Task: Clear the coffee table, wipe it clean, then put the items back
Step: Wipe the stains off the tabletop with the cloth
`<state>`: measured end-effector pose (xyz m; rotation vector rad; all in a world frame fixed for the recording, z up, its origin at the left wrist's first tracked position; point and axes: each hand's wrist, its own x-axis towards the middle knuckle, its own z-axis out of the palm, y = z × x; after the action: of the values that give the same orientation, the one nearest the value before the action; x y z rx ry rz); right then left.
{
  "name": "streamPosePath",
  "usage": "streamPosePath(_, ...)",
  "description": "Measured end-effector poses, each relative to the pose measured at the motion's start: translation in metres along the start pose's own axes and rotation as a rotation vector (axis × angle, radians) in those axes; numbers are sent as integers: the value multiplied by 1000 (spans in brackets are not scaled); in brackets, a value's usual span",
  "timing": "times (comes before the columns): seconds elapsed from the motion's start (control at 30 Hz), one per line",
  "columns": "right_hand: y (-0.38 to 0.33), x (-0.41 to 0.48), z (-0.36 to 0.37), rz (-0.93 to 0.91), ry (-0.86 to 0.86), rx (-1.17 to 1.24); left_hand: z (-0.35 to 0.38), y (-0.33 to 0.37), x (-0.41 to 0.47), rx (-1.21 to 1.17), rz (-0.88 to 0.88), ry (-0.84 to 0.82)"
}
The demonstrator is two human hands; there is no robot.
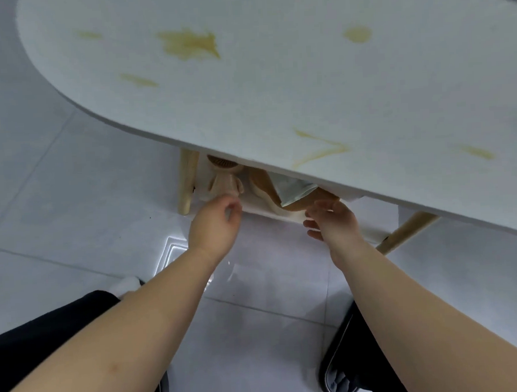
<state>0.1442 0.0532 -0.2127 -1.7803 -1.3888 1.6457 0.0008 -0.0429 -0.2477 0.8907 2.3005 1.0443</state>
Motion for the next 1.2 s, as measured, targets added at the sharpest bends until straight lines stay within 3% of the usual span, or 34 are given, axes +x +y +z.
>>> streamPosePath(0.13,-19,-52,-30,-31,-39,-74,-34,43,-44,9,80,-68)
streamPosePath(0.3,-36,-132,-70,-138,-359,-241,-70,91,-96,97,293,-81)
streamPosePath(0.37,-49,-157,-93,-254,-369,-259,-82,107,-105,120,353,-50)
streamPosePath(0.43,-65,-172,-121,-392,-221,-207,-92,123,-108,131,387,7)
streamPosePath(0.5,-83,-175,-154,-521,52,-207,-101,141,-107,147,421,64)
streamPosePath(0.57,-97,-165,-188,-571,316,-314,-103,156,-101,176,480,106)
streamPosePath(0.63,-105,-146,-216,-540,454,-496,-99,165,-91,229,518,121)
streamPosePath(0.73,-110,-111,-237,-449,471,-803,-87,174,-68,295,517,105)
streamPosePath(0.83,-109,-78,-240,-320,401,-957,-74,176,-40,381,490,92)
streamPosePath(1.03,-108,-42,-243,-131,495,-886,-69,170,11,464,414,-32)
streamPosePath(1.2,-114,-32,-227,-232,561,-923,-67,166,29,413,416,-57)
